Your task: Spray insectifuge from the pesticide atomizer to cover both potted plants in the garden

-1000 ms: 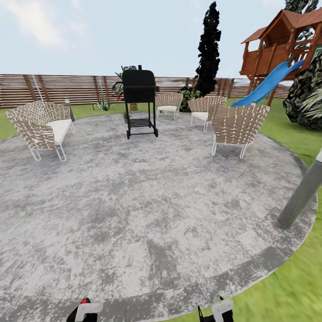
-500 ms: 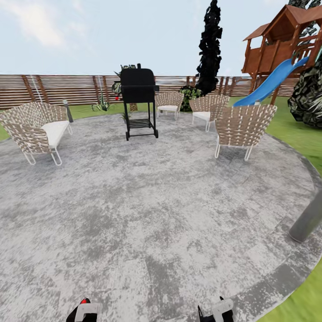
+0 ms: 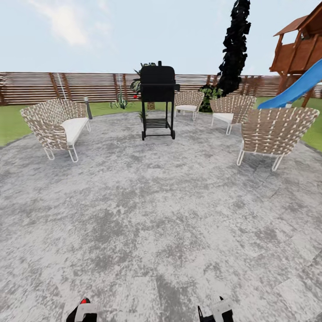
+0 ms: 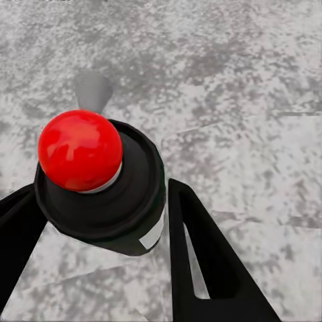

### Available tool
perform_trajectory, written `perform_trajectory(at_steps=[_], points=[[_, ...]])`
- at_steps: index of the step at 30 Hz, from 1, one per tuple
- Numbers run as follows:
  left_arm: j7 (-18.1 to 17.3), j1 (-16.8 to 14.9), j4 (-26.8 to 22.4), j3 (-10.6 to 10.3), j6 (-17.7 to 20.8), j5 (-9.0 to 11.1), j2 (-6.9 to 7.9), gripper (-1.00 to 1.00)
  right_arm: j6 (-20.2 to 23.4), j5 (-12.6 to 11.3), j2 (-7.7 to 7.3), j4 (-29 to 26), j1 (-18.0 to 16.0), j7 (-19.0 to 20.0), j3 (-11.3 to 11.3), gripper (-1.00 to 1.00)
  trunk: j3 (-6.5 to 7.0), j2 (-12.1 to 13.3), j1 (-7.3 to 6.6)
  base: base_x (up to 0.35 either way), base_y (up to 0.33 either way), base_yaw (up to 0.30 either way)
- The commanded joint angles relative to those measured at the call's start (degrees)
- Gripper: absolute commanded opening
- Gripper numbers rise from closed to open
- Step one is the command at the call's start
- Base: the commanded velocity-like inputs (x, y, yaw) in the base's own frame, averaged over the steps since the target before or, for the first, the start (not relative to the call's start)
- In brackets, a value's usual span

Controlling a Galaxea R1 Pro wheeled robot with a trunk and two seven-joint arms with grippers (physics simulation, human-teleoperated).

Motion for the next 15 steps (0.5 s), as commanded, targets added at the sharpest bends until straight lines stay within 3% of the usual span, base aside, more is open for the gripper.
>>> perform_trajectory(at_steps=[1,6,15], points=[[0.31,-0.04,0.02,-0.5,-0.16,0.34,0.02,-1.0,-0.02,0.19,-0.01,0.05,-0.03,-0.6,0.46,1.0,-0.05,-0.02,0.02,0.339,0.0,0.276],[0.31,-0.04,-0.03,-0.5,-0.16,0.34,0.02,-1.0,-0.02,0.19,-0.01,0.05,-0.03,-0.6,0.46,1.0,-0.05,-0.02,0.02,0.339,0.0,0.249],[0.31,-0.04,-0.03,-0.5,-0.16,0.34,0.02,-1.0,-0.02,0.19,-0.01,0.05,-0.03,-0.6,0.46,1.0,-0.05,-0.02,0.02,0.339,0.0,0.022]])
